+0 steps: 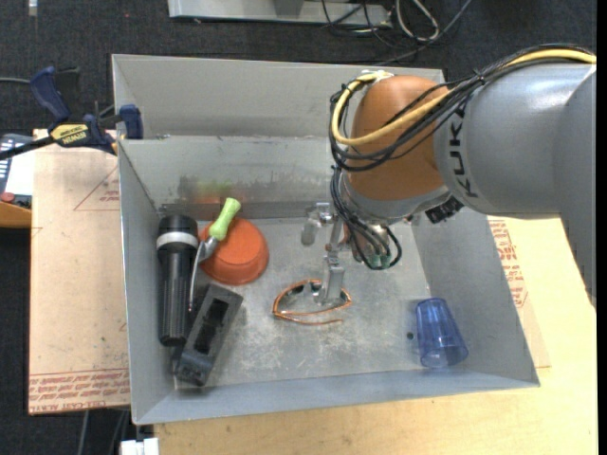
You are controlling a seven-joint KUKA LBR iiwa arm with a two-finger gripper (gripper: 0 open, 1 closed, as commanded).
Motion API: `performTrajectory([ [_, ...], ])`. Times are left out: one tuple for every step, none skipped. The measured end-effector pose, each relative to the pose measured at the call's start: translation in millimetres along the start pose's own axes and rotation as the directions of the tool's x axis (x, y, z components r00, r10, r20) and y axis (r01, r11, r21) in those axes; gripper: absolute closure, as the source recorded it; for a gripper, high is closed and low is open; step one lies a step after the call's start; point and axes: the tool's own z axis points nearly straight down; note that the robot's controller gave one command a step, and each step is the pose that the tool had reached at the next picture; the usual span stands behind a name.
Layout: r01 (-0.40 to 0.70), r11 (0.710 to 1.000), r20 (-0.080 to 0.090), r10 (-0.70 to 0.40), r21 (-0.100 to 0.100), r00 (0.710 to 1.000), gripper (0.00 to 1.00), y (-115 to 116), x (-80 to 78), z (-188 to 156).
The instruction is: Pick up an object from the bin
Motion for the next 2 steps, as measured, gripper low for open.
performTrajectory([
  [-0.002, 1.0, 0.008, 0.002, -0.001, 1.0, 0.0, -0.5, -1.8, -4.4],
  [0.151, 0.988, 0.001, -0.151, -0.001, 0.988, 0.0, -11.5, 40.7, 87.8],
])
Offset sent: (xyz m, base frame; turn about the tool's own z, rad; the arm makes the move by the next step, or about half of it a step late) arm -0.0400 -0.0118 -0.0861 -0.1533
